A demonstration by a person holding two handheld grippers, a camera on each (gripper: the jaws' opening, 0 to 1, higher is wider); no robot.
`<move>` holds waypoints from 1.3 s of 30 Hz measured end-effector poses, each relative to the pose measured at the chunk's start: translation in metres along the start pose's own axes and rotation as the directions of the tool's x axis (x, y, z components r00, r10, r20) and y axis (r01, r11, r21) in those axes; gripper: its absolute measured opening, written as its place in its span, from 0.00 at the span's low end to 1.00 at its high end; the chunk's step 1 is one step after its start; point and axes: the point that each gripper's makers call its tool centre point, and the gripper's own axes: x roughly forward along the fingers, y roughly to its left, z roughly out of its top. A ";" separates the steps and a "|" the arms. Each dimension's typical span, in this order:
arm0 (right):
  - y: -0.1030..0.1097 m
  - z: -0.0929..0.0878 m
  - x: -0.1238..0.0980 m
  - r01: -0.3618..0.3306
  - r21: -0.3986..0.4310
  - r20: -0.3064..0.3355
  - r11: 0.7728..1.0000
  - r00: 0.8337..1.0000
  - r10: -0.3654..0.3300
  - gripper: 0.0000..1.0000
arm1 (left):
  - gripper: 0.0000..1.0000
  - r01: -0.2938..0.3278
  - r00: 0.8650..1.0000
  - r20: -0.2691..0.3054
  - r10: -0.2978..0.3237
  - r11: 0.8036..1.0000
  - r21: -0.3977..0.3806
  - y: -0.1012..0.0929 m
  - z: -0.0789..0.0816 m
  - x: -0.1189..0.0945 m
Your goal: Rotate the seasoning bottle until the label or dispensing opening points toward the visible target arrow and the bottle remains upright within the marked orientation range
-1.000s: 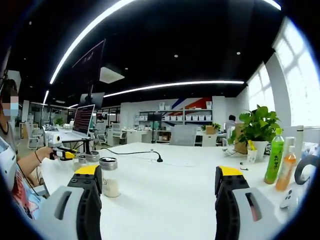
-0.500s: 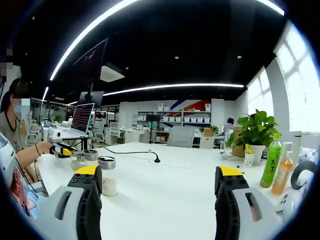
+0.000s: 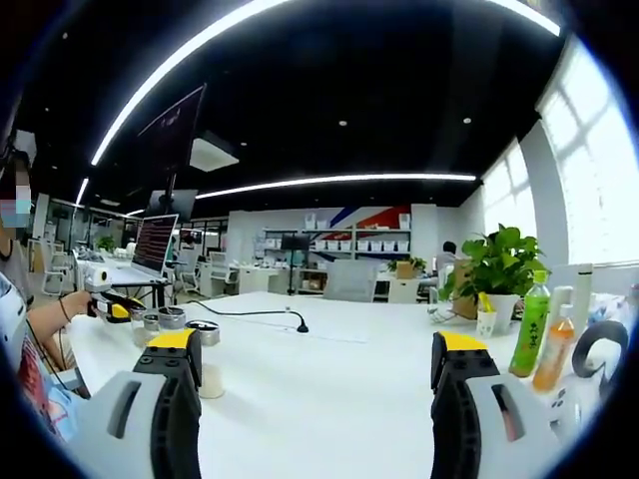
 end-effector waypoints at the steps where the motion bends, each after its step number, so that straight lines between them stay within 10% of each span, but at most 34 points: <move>1: -0.001 0.000 0.000 0.004 -0.003 -0.001 1.000 1.000 -0.004 0.99 | 0.50 -0.011 1.000 0.000 0.011 1.000 0.002 -0.003 0.001 -0.001; 6: -0.001 -0.001 -0.002 0.009 -0.016 -0.012 1.000 1.000 -0.009 0.99 | 0.51 -0.122 0.985 0.097 0.140 0.977 -0.176 0.003 0.020 -0.009; 19: -0.007 0.011 -0.010 0.037 -0.032 0.026 0.999 0.999 -0.036 0.99 | 0.69 -0.244 0.962 0.097 0.255 0.963 -0.112 -0.020 0.027 -0.024; 32: -0.005 0.006 -0.009 0.044 -0.049 -0.007 0.998 0.999 -0.044 0.99 | 0.84 -0.525 0.849 0.071 0.524 0.851 -0.011 -0.015 0.036 -0.042; 39: -0.007 0.004 -0.010 0.049 -0.040 -0.013 0.998 0.999 -0.049 0.99 | 0.66 -0.621 0.772 0.135 0.621 0.782 -0.044 -0.010 0.046 -0.033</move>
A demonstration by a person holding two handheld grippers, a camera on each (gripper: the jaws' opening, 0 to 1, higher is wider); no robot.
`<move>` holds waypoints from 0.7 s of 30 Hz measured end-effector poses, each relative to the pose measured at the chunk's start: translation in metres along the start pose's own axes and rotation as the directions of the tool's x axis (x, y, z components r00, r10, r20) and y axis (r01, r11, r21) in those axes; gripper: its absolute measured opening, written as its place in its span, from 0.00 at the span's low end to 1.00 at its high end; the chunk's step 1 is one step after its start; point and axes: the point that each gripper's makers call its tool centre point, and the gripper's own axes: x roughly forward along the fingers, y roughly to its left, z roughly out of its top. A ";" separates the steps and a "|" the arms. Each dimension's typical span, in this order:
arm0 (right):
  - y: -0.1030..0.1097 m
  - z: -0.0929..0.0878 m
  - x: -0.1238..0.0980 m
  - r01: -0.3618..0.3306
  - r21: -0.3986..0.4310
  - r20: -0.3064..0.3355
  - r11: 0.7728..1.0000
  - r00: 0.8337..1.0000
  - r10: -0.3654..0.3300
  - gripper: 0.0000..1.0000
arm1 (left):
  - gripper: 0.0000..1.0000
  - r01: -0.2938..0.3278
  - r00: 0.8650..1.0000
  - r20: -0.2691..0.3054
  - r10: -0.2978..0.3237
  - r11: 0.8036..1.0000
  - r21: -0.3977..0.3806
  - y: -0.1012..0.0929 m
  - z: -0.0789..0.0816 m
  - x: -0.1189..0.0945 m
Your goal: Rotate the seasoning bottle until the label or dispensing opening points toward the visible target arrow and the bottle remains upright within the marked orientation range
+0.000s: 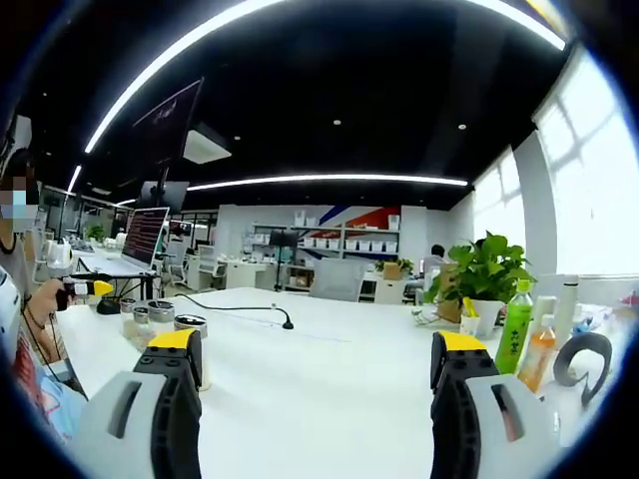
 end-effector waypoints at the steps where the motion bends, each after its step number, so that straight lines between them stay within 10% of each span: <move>1: 0.000 0.000 0.000 0.000 -0.001 -0.001 1.000 1.000 0.000 0.99 | 0.64 -0.004 1.000 -0.029 0.004 1.000 0.002 -0.001 -0.006 0.002; 7: 0.000 0.000 0.001 -0.005 0.004 -0.003 1.000 1.000 0.005 0.99 | 0.38 -0.103 0.994 -0.040 0.099 0.991 -0.088 0.001 -0.019 0.010; 10: -0.002 0.000 0.000 -0.002 0.001 -0.002 1.000 1.000 0.002 0.99 | 0.38 -0.045 0.998 -0.052 0.038 0.987 -0.152 -0.014 -0.023 0.014; 15: -0.003 0.000 0.000 -0.002 0.004 -0.005 1.000 1.000 0.002 0.99 | 0.38 -0.177 0.984 -0.033 0.175 0.983 -0.055 0.000 -0.026 0.018; 21: -0.004 0.000 0.000 0.000 0.003 -0.003 1.000 1.000 0.000 0.99 | 0.39 -0.172 0.984 -0.042 0.171 0.984 -0.045 -0.002 -0.036 0.026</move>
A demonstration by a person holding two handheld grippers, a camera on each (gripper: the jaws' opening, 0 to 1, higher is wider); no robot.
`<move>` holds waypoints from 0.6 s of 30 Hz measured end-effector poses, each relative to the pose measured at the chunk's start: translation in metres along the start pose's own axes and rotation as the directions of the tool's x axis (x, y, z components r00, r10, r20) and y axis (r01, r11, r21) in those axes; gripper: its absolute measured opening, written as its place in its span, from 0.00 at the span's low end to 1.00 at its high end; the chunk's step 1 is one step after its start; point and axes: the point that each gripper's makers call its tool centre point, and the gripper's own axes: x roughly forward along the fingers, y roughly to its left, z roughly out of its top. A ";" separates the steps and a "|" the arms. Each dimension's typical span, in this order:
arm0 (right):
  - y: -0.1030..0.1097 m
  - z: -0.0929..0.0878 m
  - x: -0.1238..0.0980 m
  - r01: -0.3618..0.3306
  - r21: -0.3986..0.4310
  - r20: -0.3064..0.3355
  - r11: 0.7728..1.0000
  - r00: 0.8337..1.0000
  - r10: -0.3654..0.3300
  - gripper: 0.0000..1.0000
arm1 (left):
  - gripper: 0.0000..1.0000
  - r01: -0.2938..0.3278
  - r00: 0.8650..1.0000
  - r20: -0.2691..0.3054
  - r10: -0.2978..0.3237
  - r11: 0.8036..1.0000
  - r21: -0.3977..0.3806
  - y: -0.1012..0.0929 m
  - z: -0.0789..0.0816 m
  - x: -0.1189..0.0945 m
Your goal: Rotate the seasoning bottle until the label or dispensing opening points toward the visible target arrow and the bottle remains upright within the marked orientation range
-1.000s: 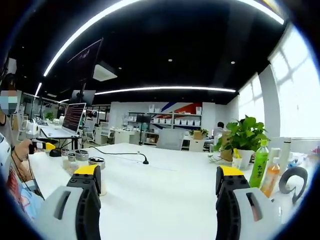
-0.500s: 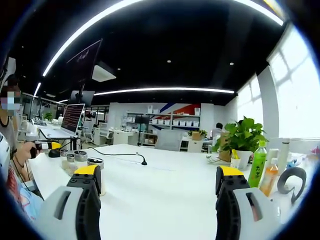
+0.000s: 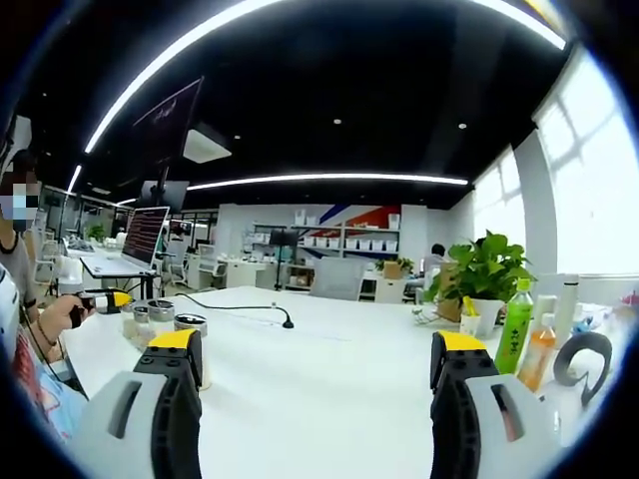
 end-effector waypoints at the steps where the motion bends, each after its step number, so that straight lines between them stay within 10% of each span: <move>1: 0.000 0.000 0.000 0.000 0.002 -0.001 1.000 1.000 0.000 0.99 | 0.39 0.014 1.000 -0.003 -0.014 1.000 -0.005 -0.001 0.000 0.001; 18: 0.000 -0.002 0.001 -0.006 0.007 -0.006 1.000 1.000 0.006 0.98 | 0.40 0.025 0.999 -0.030 -0.024 0.999 0.025 -0.005 -0.009 0.008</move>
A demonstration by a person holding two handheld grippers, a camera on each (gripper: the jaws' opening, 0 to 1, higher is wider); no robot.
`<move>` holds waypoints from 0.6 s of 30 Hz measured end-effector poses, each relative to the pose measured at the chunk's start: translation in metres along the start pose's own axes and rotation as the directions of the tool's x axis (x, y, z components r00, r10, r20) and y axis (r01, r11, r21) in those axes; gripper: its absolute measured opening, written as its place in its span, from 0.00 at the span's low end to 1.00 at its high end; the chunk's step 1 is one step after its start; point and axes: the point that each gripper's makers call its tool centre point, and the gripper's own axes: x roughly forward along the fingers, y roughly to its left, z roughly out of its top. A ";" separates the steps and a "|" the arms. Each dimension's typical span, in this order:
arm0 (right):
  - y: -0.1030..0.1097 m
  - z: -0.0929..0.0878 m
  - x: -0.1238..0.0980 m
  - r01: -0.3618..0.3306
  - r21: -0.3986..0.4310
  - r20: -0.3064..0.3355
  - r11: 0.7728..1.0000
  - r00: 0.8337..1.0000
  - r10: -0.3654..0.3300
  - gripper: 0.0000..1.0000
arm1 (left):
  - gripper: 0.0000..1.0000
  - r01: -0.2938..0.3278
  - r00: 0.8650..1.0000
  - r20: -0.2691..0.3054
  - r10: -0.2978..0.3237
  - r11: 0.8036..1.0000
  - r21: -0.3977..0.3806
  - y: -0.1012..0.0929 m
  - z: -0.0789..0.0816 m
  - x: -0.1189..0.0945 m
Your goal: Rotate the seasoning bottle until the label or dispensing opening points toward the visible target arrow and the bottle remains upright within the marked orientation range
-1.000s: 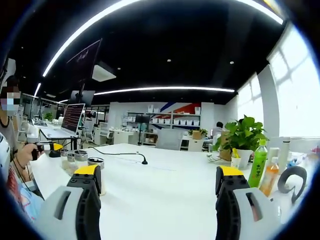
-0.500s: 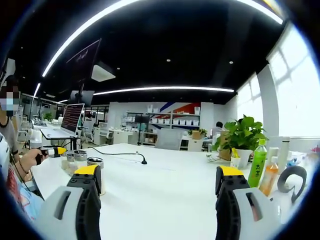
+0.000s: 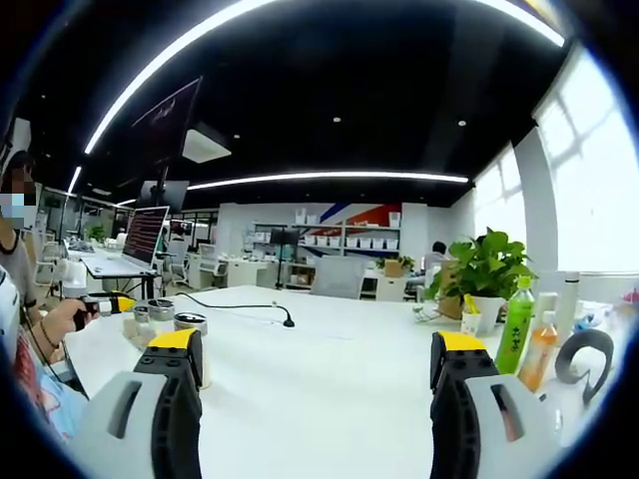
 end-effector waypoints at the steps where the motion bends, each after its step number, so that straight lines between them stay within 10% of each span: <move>1: -0.001 0.000 0.000 0.001 0.000 0.000 1.000 1.000 -0.001 0.98 | 0.40 0.000 1.000 -0.001 0.000 1.000 0.001 0.001 -0.001 0.000; 18: 0.000 0.000 0.000 -0.001 0.001 0.002 1.000 1.000 0.001 0.98 | 0.33 0.078 0.997 -0.018 -0.078 0.997 0.009 -0.004 -0.008 0.009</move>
